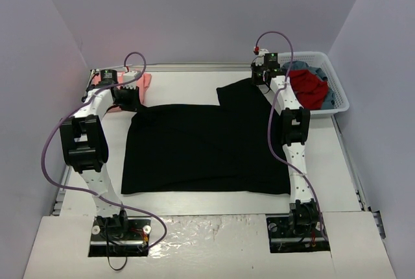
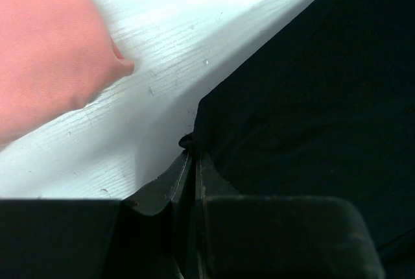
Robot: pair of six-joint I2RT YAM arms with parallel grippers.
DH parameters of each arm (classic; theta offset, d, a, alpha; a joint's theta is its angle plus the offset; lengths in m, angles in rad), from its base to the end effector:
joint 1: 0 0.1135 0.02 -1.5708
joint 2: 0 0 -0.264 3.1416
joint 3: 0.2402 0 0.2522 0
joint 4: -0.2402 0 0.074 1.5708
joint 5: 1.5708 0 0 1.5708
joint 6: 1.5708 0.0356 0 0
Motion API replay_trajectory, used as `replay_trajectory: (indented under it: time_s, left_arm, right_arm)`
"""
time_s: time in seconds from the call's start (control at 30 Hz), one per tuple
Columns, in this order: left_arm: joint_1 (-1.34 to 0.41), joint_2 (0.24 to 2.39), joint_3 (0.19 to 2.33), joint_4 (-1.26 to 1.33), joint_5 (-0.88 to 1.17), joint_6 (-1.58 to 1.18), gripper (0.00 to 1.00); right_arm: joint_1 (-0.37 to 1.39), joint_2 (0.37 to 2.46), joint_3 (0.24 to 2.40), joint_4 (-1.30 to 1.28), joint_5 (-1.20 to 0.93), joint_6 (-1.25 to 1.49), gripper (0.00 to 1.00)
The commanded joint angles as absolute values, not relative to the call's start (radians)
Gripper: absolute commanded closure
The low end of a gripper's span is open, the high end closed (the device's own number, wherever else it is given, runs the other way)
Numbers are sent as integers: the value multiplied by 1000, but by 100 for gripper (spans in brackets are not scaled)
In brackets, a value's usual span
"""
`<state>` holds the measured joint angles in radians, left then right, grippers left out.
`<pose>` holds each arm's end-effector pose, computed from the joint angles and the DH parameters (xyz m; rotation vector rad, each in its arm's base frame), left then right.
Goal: Fold and stack the t-shirts
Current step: Grap the side of the flattened tshirt furthest away from the robot with both arms
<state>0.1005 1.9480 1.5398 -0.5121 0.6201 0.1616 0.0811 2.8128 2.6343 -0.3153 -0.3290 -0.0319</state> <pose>0.4282 0.0224 0.2348 0.3255 2.3405 -0.6427 0.6134 0.0614 0.1633 -0.3181 2.0313 0.3696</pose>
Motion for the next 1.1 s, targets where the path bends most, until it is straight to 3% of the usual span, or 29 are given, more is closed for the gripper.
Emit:
replay_trajectory:
  time_s: [0.0, 0.3, 0.47, 0.8, 1.07]
  left_arm:
    - [103, 1934, 1563, -523, 617, 183, 98]
    - [103, 1942, 1611, -552, 623, 178, 98]
    - [104, 1907, 1634, -569, 624, 190, 98]
    - [110, 1822, 1582, -581, 658, 227, 98]
    - [133, 1727, 1508, -614, 695, 271, 98]
  right_arm:
    - [92, 2836, 2663, -347, -311, -49, 100]
    - [103, 2772, 2660, -354, -256, -92, 100]
    - [101, 2628, 2586, -353, -259, -115, 100]
    - [63, 2329, 2338, -351, -270, -127, 100]
    - [15, 2053, 1998, -354, -345, -112, 100]
